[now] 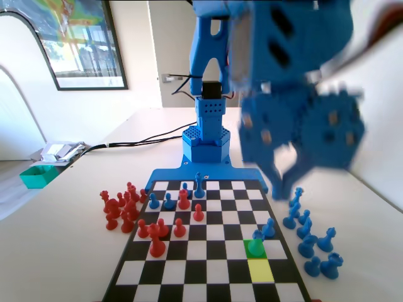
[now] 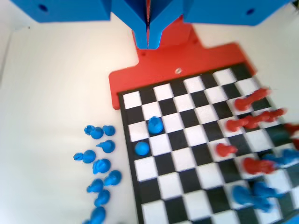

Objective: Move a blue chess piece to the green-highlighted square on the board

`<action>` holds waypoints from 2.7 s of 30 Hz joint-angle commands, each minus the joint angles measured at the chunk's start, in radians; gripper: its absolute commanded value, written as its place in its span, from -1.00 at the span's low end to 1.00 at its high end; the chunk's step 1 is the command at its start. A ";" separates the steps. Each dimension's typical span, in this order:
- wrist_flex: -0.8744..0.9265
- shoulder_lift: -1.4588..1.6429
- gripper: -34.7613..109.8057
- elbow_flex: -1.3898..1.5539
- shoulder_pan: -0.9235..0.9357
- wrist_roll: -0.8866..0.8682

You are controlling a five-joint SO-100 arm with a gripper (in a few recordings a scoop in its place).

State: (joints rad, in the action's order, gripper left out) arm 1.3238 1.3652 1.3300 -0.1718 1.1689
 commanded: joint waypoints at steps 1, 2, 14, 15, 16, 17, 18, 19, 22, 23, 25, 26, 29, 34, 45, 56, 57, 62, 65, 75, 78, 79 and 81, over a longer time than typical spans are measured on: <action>0.098 0.233 -0.51 -0.069 0.040 0.104; 0.123 0.268 -0.51 -0.067 0.051 0.132; 0.400 0.703 -0.51 0.031 0.170 0.479; 0.410 0.744 -0.51 0.060 0.175 0.500; 0.414 0.787 -0.51 0.092 0.179 0.522; 0.417 0.833 -0.51 0.127 0.181 0.540; 0.420 0.877 -0.51 0.164 0.181 0.555; 0.420 0.922 -0.51 0.199 0.181 0.568; 0.426 1.054 -0.51 0.314 0.175 0.600; 0.423 1.097 -0.51 0.353 0.172 0.607; 0.407 1.184 -0.51 0.436 0.169 0.620; 0.399 1.224 -0.51 0.472 0.164 0.623; 0.380 1.328 -0.51 0.575 0.158 0.632; 0.342 1.439 -0.51 0.695 0.152 0.638; 0.275 1.589 -0.51 0.839 0.163 0.629; 0.253 1.667 -0.51 0.845 0.206 0.617; 0.253 1.674 -0.51 0.845 0.209 0.615; 0.249 1.690 -0.51 0.847 0.210 0.609; 0.250 1.690 -0.51 0.847 0.209 0.609; 0.250 1.690 -0.51 0.847 0.209 0.609; 0.250 1.690 -0.51 0.847 0.209 0.609; 0.250 1.690 -0.51 0.847 0.209 0.609; 0.250 1.690 -0.51 0.847 0.209 0.609</action>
State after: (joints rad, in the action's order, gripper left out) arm 1.5907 3.0526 2.1737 0.0291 1.7656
